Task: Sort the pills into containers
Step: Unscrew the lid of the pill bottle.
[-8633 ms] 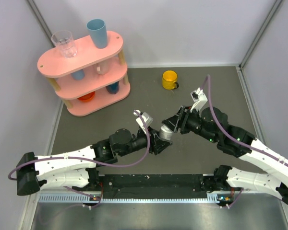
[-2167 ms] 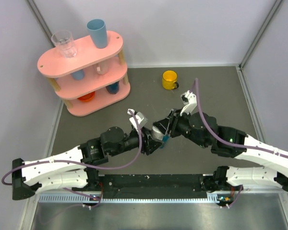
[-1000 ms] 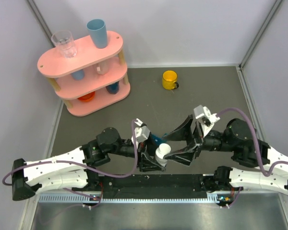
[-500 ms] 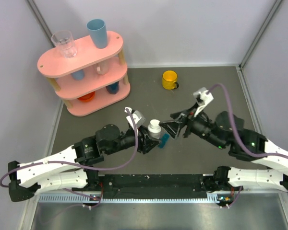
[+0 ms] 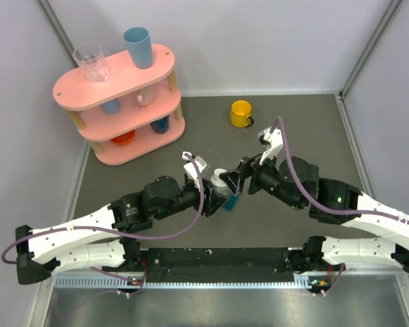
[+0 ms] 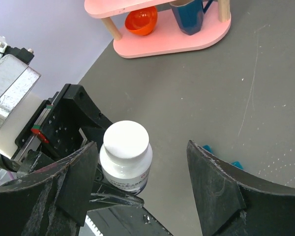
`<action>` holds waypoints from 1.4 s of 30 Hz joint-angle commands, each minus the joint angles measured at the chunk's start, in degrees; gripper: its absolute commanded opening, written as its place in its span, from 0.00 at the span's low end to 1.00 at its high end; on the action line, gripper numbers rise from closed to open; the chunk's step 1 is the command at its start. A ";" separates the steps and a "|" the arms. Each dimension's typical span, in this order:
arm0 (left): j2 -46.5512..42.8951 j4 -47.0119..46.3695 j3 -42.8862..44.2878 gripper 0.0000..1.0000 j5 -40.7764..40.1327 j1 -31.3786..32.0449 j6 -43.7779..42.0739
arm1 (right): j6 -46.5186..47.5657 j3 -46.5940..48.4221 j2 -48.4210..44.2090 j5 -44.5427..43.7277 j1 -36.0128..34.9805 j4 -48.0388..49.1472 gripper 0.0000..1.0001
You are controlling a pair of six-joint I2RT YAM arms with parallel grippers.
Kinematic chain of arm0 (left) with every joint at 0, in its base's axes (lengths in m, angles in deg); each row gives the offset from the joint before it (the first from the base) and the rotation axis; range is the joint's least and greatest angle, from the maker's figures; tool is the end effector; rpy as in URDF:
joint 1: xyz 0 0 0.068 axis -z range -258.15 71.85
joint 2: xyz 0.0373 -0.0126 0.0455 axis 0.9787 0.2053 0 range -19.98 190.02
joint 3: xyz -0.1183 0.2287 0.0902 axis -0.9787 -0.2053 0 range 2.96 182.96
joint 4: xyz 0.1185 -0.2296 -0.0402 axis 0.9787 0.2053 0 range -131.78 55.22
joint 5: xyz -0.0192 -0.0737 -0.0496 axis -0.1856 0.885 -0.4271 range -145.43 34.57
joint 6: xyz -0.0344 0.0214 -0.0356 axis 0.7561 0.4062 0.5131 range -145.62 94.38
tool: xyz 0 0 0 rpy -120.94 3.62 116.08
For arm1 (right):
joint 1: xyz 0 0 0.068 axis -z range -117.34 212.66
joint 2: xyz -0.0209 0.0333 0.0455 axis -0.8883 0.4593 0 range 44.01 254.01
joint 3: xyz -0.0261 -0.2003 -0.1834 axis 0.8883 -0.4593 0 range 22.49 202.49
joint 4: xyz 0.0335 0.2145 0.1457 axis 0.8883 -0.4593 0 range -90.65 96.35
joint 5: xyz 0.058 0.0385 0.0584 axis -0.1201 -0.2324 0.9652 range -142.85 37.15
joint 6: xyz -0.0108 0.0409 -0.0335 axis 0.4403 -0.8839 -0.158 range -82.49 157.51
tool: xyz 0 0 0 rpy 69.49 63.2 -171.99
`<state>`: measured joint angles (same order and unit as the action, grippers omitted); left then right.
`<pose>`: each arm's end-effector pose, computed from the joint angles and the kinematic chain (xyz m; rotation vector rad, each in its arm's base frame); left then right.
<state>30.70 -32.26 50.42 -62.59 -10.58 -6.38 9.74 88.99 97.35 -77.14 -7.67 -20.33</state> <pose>0.0832 -0.1899 0.3398 0.6900 1.7695 -0.9555 0.0781 0.1747 0.4145 -0.3769 1.8278 0.8353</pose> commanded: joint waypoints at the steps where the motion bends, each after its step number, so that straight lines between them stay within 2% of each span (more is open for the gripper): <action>1: 0.04 -3.36 1.67 0.00 -0.23 0.02 0.35 | -1.85 2.41 0.62 -1.72 -0.52 0.75 0.72; 14: -0.14 -4.68 1.05 0.00 1.88 0.02 0.62 | -3.17 2.76 3.96 0.04 -0.52 3.56 0.73; 27: 0.56 -6.88 -0.18 0.00 3.82 -0.07 1.50 | -4.48 2.06 3.96 -2.33 -0.43 5.32 0.70; 38: 0.30 -7.50 -1.06 0.00 3.82 -0.07 1.59 | -6.68 0.12 3.52 -1.64 -0.43 8.13 0.55; 42: 0.04 -7.50 -1.14 0.00 3.47 0.02 1.59 | -6.77 0.03 3.87 -0.76 -0.52 8.13 0.53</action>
<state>31.31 -35.74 49.28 -59.31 -10.58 -5.13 3.77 88.90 101.70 -78.60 -7.67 -15.30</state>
